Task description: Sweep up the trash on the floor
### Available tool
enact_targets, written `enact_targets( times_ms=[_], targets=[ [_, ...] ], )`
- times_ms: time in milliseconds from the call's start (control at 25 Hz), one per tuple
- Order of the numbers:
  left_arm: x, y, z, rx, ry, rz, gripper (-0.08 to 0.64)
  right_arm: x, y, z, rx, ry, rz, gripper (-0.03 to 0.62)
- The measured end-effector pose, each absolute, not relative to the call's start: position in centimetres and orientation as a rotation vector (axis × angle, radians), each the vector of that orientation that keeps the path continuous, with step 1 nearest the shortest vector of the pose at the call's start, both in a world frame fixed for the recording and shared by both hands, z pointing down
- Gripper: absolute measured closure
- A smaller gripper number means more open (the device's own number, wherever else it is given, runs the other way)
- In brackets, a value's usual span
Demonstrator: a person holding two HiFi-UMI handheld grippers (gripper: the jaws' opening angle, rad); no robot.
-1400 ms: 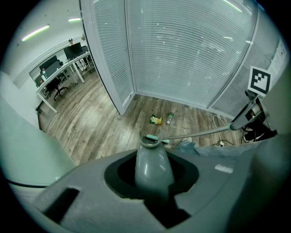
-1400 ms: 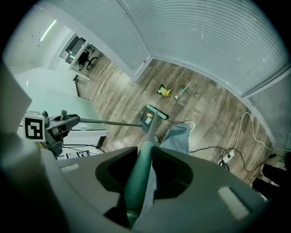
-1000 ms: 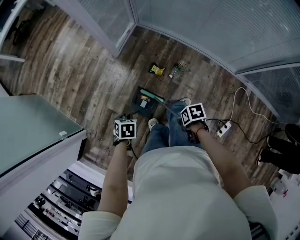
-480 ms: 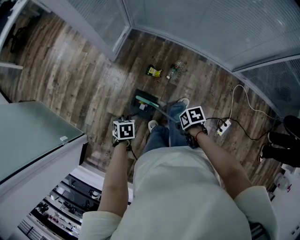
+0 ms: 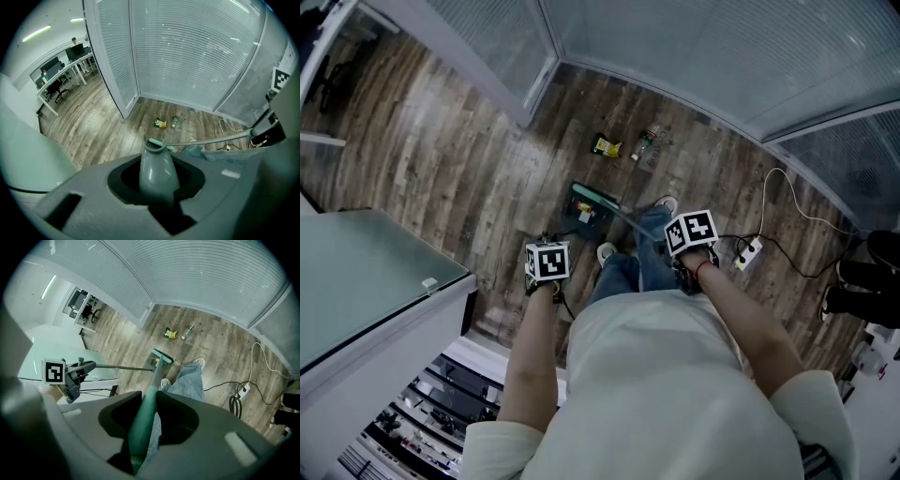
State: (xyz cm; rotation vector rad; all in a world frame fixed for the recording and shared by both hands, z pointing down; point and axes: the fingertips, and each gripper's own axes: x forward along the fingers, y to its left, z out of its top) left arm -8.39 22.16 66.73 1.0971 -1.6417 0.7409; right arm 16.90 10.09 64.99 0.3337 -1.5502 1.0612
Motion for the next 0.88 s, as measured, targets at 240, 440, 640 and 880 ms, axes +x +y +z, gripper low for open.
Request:
enact_targets(
  times_ms=[240,440,640,880],
  targets=[
    [-8.3,22.3,66.6,1.098,-1.638,0.734,0.466,16.5,8.8,64.1,0.367,-1.583,1.090,0.482],
    [-8.6,22.5,66.5,1.096,-1.643,0.742,0.466,16.2,7.2,63.5,0.397,-1.606,1.113,0.482],
    [-8.9,21.7,66.3,1.099,-1.649,0.752,0.466,16.1,5.2,62.9,0.429,-1.622,1.149,0.482],
    [-9.4,19.1,65.8,1.114,-1.655,0.750,0.467,15.6,2.3,62.8,0.457,-1.634,1.184,0.482]
  ],
)
